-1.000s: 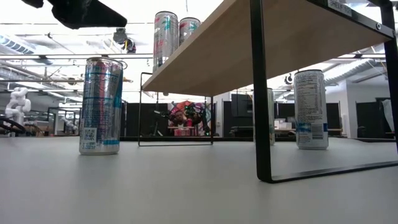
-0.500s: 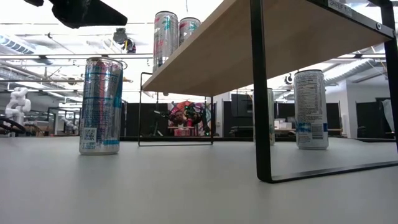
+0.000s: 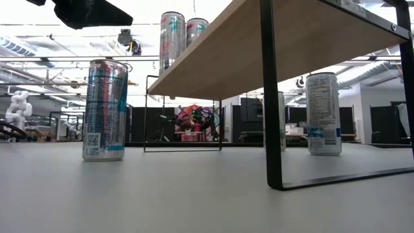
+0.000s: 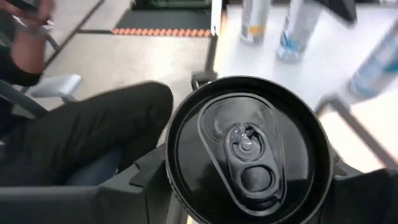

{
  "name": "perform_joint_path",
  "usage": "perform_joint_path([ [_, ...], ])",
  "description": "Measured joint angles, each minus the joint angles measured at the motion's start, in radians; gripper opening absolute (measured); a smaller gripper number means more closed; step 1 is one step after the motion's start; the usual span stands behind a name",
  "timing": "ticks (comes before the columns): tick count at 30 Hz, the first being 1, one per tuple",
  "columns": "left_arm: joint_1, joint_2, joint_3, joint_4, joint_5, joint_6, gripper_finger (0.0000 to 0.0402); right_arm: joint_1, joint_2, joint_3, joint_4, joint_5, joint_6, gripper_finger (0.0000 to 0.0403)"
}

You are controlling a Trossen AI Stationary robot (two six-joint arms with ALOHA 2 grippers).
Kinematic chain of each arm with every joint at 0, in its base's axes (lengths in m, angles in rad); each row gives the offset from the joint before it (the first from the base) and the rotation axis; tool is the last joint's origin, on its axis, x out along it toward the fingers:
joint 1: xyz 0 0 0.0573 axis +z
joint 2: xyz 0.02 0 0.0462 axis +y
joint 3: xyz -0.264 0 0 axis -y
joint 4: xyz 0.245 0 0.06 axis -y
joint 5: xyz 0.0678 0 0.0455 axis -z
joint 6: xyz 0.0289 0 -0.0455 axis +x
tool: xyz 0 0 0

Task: Place canned beverage on shelf
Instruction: Put the white-pink soda can on the shelf aligned with the other white-pink soda cans

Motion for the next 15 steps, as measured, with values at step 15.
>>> perform_joint_path([
  [15, -0.043, 0.0, 0.0, 0.072, 0.002, 0.0, 0.0388, -0.002, -0.002, 0.135, 0.093, 0.324, -0.356, 0.021],
])
